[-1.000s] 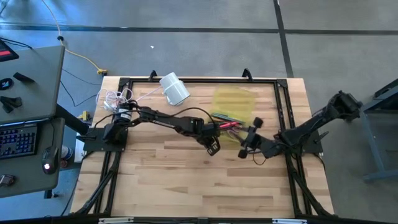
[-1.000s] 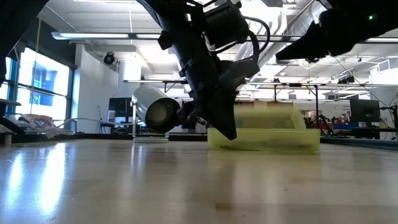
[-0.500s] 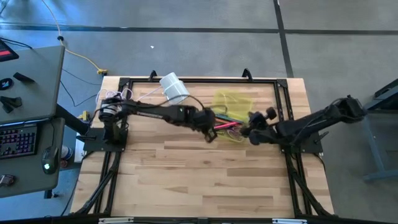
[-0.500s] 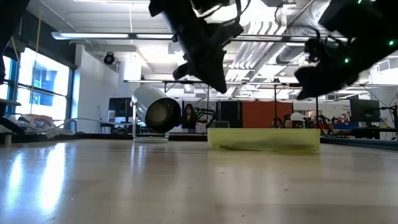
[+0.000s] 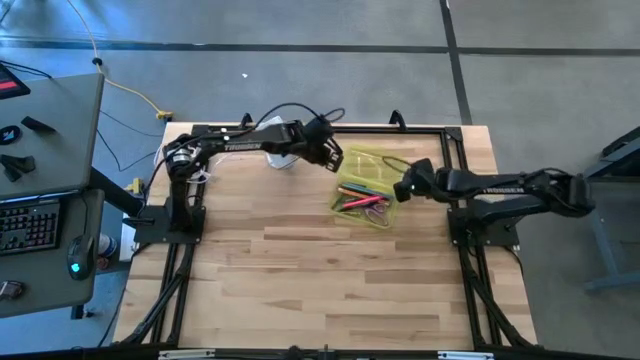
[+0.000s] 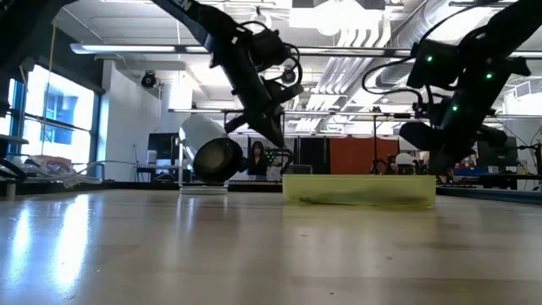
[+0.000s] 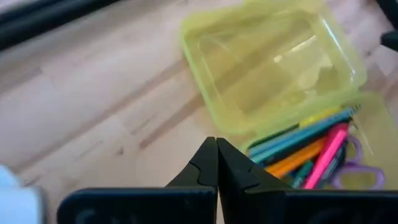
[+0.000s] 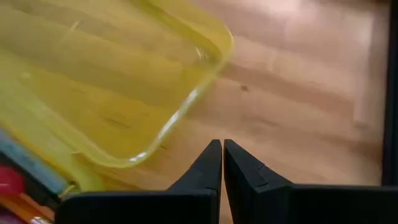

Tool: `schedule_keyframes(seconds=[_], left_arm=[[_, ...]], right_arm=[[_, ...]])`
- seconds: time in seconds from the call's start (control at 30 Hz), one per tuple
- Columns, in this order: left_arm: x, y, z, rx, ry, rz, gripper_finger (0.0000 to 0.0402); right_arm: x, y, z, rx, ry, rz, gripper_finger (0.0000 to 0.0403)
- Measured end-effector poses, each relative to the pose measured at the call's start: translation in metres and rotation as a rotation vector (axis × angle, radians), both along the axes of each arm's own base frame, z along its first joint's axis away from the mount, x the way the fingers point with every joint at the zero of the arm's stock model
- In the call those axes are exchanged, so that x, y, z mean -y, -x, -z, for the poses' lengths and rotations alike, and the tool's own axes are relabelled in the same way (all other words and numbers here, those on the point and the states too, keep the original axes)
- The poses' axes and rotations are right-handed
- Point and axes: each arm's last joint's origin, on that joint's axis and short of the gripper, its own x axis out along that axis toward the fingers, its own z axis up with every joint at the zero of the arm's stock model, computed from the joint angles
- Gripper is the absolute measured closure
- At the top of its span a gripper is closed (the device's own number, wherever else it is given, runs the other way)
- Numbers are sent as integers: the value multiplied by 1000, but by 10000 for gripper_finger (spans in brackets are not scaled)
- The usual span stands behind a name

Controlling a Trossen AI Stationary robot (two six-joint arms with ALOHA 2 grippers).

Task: Pick & place school supplies into a supply box
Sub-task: Close the supply box

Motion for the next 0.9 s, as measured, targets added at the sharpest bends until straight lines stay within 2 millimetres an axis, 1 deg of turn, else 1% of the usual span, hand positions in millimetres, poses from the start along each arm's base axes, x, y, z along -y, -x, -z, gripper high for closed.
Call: schedule_keyframes(seconds=[0.03, 0.13, 0.27, 0.37, 0.53, 0.63, 0.7, 0.73, 0.77, 0.9], left_arm=[[-6, 2, 2, 5, 12, 0, 376], [-19, -4, 11, 68, 34, 36, 382], [-28, -9, 18, 126, 65, 70, 372], [-31, -14, 22, 88, 34, 31, 371], [-38, -25, 17, 114, 14, -46, 384], [-43, -34, 32, 87, 20, -70, 379], [-46, -36, 44, 52, 60, -78, 373], [-47, -35, 46, 21, 72, -96, 371], [-47, -34, 46, -2, 73, -112, 371], [-50, -37, 37, 21, 56, -134, 379]], right_arm=[[5, 2, 1, 7, -33, 16, 402], [17, 8, 1, -10, -57, 39, 402], [29, 13, 0, -2, -72, 51, 402], [33, 13, 0, 21, -83, 34, 402], [36, 15, 0, 43, -112, 40, 403], [39, 17, 1, 47, -129, 35, 403], [39, 19, 6, 62, -136, 59, 403], [38, 21, 10, 74, -139, 77, 403], [37, 23, 15, 91, -137, 92, 403], [33, 26, 33, 208, -127, 74, 403]])
